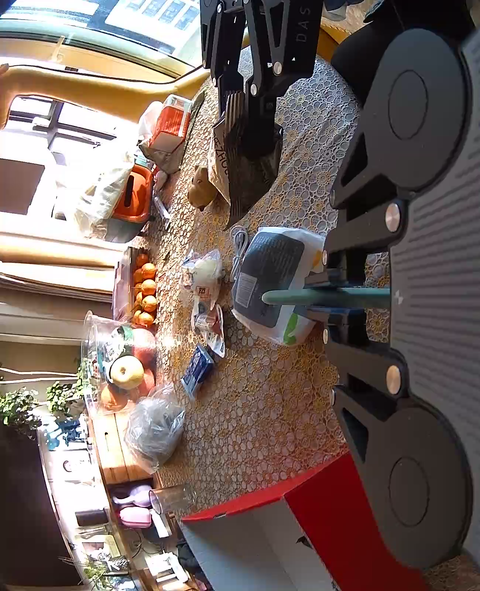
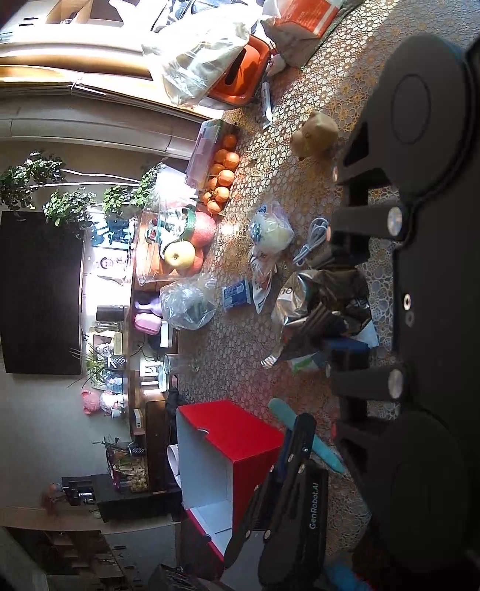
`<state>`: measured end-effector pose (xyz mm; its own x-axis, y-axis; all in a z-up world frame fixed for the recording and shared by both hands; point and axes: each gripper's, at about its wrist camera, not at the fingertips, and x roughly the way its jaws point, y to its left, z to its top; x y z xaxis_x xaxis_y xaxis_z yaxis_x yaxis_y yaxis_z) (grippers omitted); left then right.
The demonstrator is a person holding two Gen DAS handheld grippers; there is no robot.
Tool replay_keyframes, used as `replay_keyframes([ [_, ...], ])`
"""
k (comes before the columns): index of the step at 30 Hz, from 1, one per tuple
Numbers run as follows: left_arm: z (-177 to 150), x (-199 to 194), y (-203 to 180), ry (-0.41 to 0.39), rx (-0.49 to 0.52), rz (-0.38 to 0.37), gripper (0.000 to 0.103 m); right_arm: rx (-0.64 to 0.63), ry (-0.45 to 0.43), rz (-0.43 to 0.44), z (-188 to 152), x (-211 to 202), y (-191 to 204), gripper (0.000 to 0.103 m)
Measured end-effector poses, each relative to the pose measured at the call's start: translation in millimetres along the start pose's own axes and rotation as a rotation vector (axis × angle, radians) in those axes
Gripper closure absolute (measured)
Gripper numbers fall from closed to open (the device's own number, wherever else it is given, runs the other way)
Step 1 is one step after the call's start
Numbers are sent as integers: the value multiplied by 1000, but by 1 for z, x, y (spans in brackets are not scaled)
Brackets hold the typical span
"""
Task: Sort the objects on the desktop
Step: 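Carry the teal stick with the left tool while the right tool carries the foil packet toward the box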
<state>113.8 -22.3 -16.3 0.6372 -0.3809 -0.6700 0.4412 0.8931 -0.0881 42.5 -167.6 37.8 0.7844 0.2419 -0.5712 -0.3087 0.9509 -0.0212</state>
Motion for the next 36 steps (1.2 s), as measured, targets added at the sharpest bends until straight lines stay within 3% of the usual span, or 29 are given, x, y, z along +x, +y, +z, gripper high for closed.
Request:
replay_keyframes([
  [13,7,-49,38,-39,-87,98,94,-34,-22,94,32,8,36,67],
  [36,-4,-106,151,-66,-200,311,94,-156,-43,293,100,63,136,67],
])
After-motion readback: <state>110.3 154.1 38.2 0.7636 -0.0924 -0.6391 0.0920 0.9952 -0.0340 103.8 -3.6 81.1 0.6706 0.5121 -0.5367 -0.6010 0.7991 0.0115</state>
